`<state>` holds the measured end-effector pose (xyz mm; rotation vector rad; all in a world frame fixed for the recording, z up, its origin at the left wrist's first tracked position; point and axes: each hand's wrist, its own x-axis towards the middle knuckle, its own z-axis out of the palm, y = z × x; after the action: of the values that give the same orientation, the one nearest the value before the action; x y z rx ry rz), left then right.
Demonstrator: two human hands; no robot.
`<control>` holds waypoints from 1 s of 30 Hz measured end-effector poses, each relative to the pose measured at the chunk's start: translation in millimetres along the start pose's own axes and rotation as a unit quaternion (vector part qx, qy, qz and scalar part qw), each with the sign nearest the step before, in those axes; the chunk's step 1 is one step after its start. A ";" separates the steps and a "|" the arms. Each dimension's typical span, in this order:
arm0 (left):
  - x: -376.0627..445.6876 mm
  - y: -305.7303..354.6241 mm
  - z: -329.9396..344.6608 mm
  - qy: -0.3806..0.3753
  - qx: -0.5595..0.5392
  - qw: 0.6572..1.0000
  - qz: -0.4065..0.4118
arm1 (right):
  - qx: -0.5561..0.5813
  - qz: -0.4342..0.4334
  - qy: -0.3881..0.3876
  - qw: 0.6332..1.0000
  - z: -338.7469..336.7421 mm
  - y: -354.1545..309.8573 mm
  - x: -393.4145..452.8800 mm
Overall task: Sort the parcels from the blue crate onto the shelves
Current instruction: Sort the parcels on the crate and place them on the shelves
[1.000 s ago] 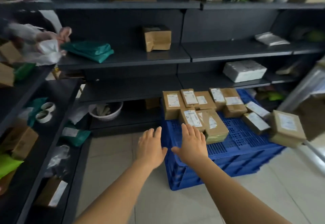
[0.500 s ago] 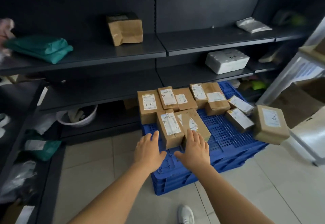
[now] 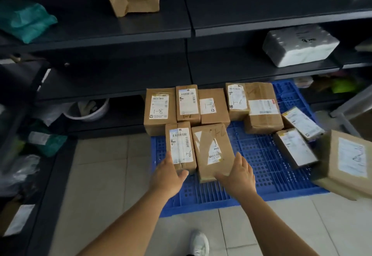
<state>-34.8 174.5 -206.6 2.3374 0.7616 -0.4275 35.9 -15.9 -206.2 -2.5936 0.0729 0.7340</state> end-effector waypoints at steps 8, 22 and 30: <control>43.6 -11.6 33.4 -0.021 -0.118 0.986 -0.116 | 0.109 0.052 -0.081 0.989 15.1 22.2 65.1; 42.1 -26.4 43.1 -0.005 -0.259 0.957 -0.129 | 0.309 0.028 -0.137 0.941 30.0 48.2 72.4; -7.0 -32.1 18.9 0.051 -0.331 0.939 -0.074 | 0.382 -0.019 -0.128 0.915 20.8 42.2 24.5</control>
<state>-62.1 179.4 -232.5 1.6849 0.9583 -0.0826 39.8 -43.3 -251.5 -1.7392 0.1866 0.8180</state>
